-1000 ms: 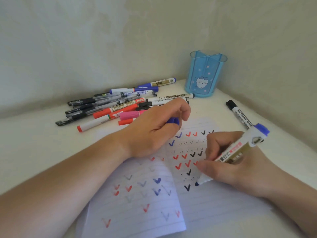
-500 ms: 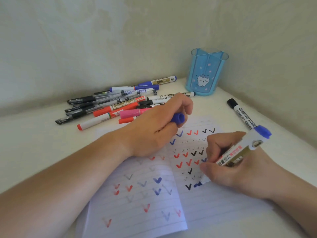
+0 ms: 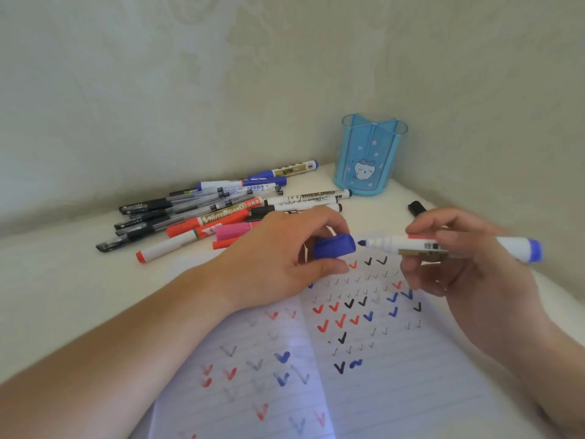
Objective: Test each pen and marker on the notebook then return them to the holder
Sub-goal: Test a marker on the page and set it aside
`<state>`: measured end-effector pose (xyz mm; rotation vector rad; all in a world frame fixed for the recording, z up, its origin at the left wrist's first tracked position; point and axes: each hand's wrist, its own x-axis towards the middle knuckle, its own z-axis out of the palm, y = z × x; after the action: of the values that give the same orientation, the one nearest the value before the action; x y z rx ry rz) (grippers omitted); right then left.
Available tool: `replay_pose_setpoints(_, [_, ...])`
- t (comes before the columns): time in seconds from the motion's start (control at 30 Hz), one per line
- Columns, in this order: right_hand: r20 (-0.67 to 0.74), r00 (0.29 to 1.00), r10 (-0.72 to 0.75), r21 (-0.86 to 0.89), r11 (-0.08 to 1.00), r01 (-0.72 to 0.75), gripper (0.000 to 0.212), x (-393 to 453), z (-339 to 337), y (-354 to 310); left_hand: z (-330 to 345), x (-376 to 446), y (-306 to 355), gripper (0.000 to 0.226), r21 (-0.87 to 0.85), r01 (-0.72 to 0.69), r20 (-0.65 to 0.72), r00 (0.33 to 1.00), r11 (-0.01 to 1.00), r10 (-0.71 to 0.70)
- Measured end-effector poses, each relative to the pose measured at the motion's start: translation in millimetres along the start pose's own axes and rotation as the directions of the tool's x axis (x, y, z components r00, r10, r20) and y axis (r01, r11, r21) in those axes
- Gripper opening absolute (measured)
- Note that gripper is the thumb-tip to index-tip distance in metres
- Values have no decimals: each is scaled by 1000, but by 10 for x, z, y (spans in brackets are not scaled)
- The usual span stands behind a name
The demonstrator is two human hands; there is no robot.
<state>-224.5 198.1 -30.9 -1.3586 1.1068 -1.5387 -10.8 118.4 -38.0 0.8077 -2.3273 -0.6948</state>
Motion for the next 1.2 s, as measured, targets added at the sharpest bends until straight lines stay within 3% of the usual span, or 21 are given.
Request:
replay_pose_setpoints(0.2, [10, 1000, 11, -46, 999, -11, 2, 11, 52, 10, 17, -6, 17, 29, -45, -83, -37, 996, 996, 81])
replay_pose_setpoints(0.33, [35, 999, 3, -45, 999, -1, 4, 16, 64, -15, 30, 1, 4, 27, 2, -172, -59, 983, 985, 172])
replay_pose_setpoints(0.6, [-31, 999, -14, -46, 999, 13, 12, 10, 49, -37, 49, 8, 5, 33, 47, -259, -95, 960, 965, 262])
replay_pose_setpoints(0.77, [39, 999, -12, -49, 999, 13, 34, 5, 96, -59, 23, 10, 11, 32, 60, -279, -122, 951, 958, 285])
replay_pose_setpoints(0.87, [26, 999, 20, -33, 999, -20, 29, 24, 87, -61, 16, 12, 10, 35, 44, -282, -126, 950, 959, 285])
replay_pose_setpoints(1.07, [13, 1000, 28, -1, 1000, -28, 42, 35, 91, -72, 24, 4, 21, 42, 6, -281, -111, 953, 960, 280])
replay_pose_setpoints(1.2, [74, 996, 58, -12, 998, -57, 45, 23, 116, -72, 29, 10, 26, 38, 8, -268, -114, 957, 963, 267])
